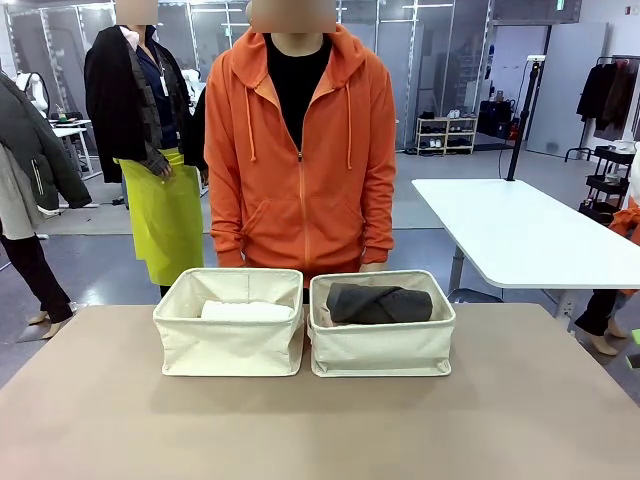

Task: Divide the towels into two baskets.
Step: Pick up one hotel-folded towel from the bottom of the table and place it in the Fabric basket indicated by the person.

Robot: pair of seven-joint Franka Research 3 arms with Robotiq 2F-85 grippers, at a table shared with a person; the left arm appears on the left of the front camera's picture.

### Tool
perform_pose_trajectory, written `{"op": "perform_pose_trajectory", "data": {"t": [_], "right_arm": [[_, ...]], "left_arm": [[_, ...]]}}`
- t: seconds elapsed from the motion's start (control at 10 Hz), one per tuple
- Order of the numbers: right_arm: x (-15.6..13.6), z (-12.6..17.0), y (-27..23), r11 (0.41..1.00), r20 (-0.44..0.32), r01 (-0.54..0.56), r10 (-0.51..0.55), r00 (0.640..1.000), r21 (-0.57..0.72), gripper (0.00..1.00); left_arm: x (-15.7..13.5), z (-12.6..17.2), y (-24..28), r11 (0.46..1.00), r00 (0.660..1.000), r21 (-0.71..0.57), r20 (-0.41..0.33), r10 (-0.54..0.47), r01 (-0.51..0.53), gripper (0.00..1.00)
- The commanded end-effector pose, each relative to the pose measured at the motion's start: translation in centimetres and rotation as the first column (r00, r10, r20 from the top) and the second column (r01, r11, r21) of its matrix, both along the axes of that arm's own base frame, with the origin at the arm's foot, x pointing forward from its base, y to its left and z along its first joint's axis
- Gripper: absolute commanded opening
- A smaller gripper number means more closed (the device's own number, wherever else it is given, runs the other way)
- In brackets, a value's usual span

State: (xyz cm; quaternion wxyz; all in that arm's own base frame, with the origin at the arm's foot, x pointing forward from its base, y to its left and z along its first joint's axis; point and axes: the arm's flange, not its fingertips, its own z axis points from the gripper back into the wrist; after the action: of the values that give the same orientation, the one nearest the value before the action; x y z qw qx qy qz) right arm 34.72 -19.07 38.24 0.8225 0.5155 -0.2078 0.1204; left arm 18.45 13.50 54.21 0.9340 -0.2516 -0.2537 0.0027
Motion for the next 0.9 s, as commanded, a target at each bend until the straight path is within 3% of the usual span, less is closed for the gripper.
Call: {"op": "perform_pose_trajectory", "data": {"t": [0.0, 0.8], "right_arm": [[-0.25, 0.15, 0.16, 1.000, -0.006, 0.008, -0.008, 1.000, -0.004, 1.00], [-0.25, 0.15, 0.16, 1.000, -0.006, 0.008, -0.008, 1.000, -0.004, 1.00]], "left_arm": [[0.17, -0.32, 0.38, 0.999, 1.000, -0.036, 0.000, -0.005, 0.005, 0.99], [0.17, -0.32, 0.38, 0.999, 1.000, -0.036, 0.000, -0.005, 0.005, 0.99]]}}
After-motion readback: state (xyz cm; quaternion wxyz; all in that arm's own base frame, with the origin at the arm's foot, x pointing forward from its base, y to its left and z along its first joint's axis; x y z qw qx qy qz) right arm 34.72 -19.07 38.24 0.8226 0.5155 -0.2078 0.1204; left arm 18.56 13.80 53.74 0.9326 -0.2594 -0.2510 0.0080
